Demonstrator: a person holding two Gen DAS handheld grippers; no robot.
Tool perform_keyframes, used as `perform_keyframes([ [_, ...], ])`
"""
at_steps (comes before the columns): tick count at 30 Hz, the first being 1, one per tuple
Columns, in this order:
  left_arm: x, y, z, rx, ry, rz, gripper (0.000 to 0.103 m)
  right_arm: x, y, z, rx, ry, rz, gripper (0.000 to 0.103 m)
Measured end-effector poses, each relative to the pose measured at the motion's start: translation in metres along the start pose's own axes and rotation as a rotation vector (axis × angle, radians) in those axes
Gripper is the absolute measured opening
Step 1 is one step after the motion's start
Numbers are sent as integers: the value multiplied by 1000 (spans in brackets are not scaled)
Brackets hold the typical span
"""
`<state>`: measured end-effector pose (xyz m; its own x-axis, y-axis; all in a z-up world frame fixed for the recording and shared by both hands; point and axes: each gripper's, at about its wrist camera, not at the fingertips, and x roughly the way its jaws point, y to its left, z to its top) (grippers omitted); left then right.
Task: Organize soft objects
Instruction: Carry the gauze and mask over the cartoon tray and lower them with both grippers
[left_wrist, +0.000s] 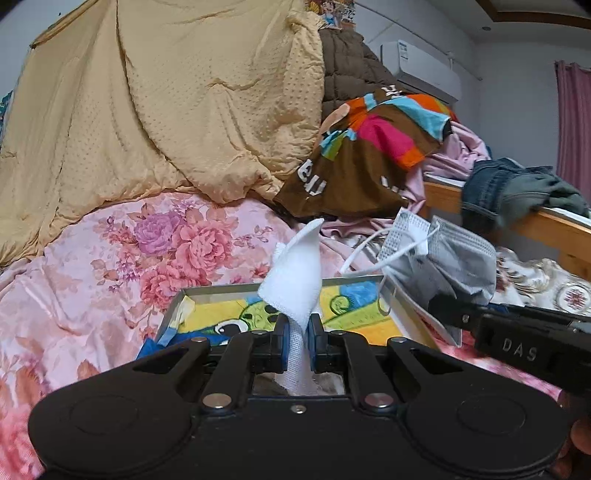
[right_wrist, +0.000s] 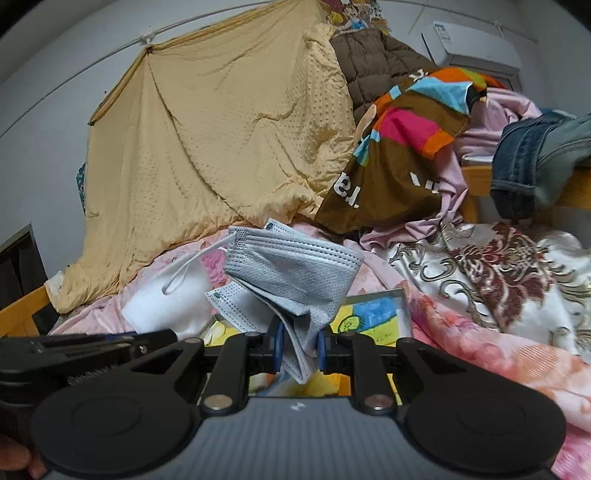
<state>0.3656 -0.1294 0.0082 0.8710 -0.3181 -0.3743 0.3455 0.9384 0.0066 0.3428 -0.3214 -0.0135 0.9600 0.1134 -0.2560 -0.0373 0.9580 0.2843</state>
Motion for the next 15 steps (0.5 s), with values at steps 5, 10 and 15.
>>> perform_keyframes([
  [5,40,7,6,-36,16,10,11,26,-13,3,46,42,-47,20],
  [10,73,6,7,-78,45,8,11,44,-26,1,93,105,-47,20],
  [15,101,3,1,-112,112,33,11,59,-44,-5,174,174,-29,20],
])
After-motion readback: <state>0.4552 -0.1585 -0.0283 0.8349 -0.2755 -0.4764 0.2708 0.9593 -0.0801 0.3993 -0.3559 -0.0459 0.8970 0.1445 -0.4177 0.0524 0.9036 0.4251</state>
